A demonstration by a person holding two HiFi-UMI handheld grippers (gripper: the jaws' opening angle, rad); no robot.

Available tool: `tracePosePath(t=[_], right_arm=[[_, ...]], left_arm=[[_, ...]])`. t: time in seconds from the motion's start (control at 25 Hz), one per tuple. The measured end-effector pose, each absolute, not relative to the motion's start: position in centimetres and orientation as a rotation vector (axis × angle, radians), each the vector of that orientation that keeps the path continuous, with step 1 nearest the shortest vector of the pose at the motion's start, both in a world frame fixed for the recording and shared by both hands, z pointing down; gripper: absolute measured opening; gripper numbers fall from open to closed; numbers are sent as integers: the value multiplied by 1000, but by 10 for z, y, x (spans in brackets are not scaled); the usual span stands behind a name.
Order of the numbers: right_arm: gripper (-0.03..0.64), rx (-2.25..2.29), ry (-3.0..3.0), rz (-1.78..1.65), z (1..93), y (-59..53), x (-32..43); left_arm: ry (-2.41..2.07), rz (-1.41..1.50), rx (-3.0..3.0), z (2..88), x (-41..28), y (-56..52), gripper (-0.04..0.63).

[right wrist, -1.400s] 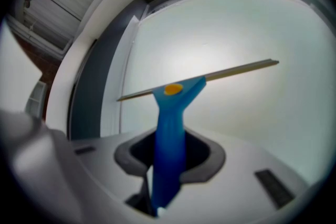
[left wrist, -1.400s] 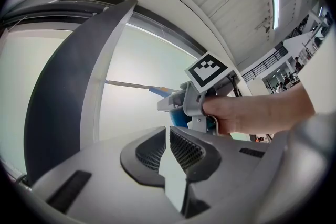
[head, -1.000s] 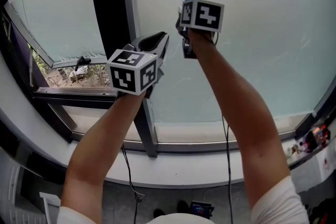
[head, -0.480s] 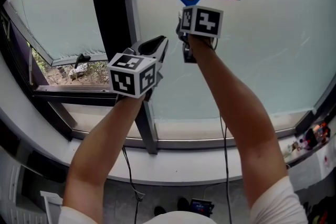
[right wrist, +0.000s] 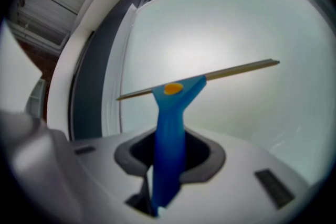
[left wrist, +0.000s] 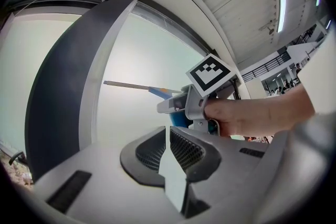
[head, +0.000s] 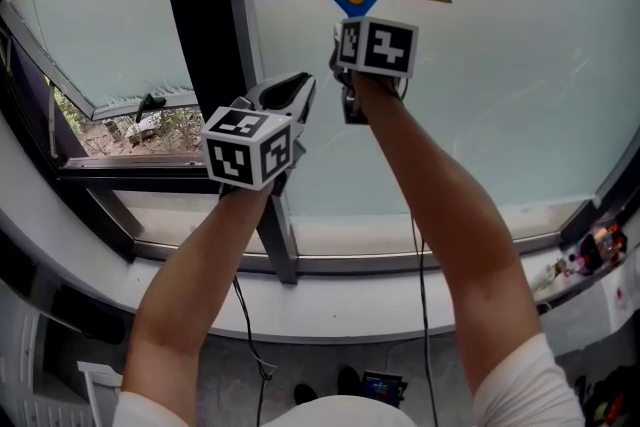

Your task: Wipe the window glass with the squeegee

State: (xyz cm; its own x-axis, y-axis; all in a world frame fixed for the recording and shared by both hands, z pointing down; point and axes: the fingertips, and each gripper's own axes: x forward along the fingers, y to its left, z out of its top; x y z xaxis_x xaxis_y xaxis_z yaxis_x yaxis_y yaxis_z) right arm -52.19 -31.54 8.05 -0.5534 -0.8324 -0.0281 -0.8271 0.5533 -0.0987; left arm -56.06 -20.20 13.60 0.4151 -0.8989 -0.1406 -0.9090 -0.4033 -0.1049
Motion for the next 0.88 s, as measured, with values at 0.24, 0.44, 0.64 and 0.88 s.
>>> tracePosePath(t=[0.24, 0.44, 0.64, 0.88], right_arm=[[120, -1451, 2711, -102, 95, -313, -521], [120, -1473, 2726, -158, 118, -313, -519], [118, -1486, 2755, -244, 149, -315, -520], [117, -1484, 2786, -326, 183, -319, -524]], left_arm=[[1613, 90, -2537, 154, -558, -201, 48], [1613, 78, -2552, 167, -556, -198, 48], [1622, 53, -2568, 185, -555, -198, 48], [1639, 31, -2589, 205, -557, -199, 48]])
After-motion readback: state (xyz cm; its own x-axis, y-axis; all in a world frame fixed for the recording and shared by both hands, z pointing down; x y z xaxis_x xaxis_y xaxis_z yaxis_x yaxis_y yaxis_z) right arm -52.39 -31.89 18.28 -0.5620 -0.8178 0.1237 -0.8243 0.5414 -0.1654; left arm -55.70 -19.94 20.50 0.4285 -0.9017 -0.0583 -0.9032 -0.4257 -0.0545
